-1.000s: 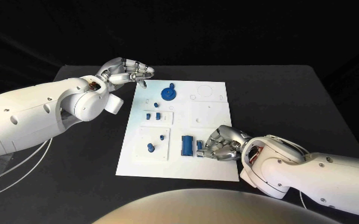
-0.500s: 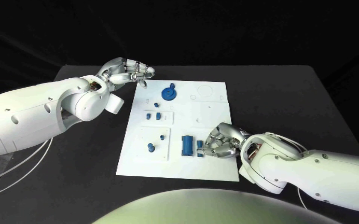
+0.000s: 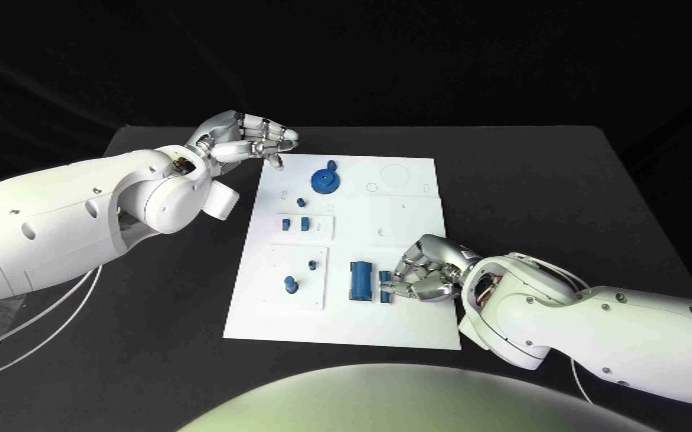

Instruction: Assemble the parts on the task board

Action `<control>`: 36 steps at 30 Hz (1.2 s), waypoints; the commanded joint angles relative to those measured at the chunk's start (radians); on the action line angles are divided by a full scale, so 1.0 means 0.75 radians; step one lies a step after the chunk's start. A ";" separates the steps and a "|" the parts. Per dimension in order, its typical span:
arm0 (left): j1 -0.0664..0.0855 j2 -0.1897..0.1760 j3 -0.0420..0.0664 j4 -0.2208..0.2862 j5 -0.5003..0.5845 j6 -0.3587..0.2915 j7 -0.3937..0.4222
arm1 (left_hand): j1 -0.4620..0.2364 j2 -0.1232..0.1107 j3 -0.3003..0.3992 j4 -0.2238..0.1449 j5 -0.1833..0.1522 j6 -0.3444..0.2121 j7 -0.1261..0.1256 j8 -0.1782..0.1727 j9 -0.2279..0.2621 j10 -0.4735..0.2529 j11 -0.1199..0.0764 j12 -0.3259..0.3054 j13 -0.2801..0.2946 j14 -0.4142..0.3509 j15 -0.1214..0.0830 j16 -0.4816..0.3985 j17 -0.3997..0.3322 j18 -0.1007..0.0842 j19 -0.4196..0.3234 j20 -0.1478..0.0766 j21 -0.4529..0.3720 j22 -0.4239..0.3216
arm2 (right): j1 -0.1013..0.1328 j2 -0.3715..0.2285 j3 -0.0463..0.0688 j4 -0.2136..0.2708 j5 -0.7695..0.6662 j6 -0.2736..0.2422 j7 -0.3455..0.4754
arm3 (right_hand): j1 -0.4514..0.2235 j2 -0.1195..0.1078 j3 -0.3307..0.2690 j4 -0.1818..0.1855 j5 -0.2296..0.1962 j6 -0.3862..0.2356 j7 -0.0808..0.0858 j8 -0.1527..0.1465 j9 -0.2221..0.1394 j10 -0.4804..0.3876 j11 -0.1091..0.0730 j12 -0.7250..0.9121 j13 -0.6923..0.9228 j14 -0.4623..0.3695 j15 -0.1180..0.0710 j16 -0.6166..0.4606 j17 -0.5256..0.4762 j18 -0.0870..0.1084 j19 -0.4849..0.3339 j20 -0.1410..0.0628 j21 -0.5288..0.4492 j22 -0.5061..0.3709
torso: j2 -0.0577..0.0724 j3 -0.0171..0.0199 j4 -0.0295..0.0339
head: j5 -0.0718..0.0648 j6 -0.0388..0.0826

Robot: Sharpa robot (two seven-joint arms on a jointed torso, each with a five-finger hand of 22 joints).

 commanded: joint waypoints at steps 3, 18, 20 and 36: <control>0.001 0.002 0.001 0.002 -0.002 0.008 0.008 | -0.012 -0.003 0.002 -0.008 0.004 -0.006 0.000 0.008 0.002 -0.008 -0.001 0.009 0.002 -0.006 -0.001 0.007 0.002 0.017 -0.010 0.004 0.006 0.002 | 0.003 -0.021 0.001 0.015 0.002 -0.020 0.036 | 0.006 -0.010 -0.025 0.011 0.006 -0.004 0.010 0.005 0.008 0.099 -0.003 -0.006 0.259 0.126 -0.010 0.002 0.282 -0.006 0.010 -0.002 -0.011 0.235 | -0.003 0.0001 -0.0001 | 0.000 0.000; -0.015 0.014 -0.010 -0.007 0.198 -0.064 0.126 | -0.063 -0.003 -0.024 0.029 -0.012 -0.019 -0.001 0.015 0.009 0.002 -0.003 0.037 0.006 -0.006 0.002 0.016 0.004 0.017 -0.010 0.012 -0.021 -0.017 | 0.144 -0.047 0.005 -0.130 0.748 -0.147 0.728 | 0.135 0.017 -0.111 0.000 0.150 -0.174 0.087 -0.093 -0.015 -0.039 0.064 -0.337 0.077 0.061 0.046 -0.121 0.012 0.074 -0.163 0.047 -0.529 0.104 | -0.063 -0.0200 -0.0214 | 0.000 0.035; -0.021 0.023 -0.011 -0.015 0.259 -0.085 0.159 | -0.068 -0.003 -0.029 0.034 -0.014 -0.022 -0.003 0.016 0.010 0.005 -0.004 0.041 0.007 -0.008 0.002 0.017 0.004 0.017 -0.009 0.013 -0.029 -0.022 | 0.174 -0.033 0.005 -0.192 0.881 -0.151 0.814 | 0.171 0.024 -0.106 -0.007 0.154 -0.187 0.092 -0.099 -0.014 -0.083 0.069 -0.436 0.016 0.038 0.051 -0.170 -0.072 0.092 -0.203 0.052 -0.650 0.066 | -0.073 -0.0227 -0.0226 | -0.003 0.062; -0.057 0.206 -0.009 -0.269 0.486 -0.176 0.356 | -0.069 -0.012 0.026 0.084 -0.015 -0.060 0.001 0.028 0.028 0.109 0.017 -0.107 -0.017 -0.182 0.052 -0.464 -0.173 -0.007 -0.191 0.089 -0.435 -0.256 | 0.250 0.216 0.027 -0.764 1.329 -0.067 1.250 | 0.338 -0.012 0.193 -0.071 0.042 -0.237 0.168 -0.204 -0.137 -0.519 0.150 -1.443 -0.846 -0.429 0.141 -1.154 -1.009 0.139 -0.551 0.137 -1.402 -0.372 | -0.116 -0.0140 -0.0271 | 0.017 0.225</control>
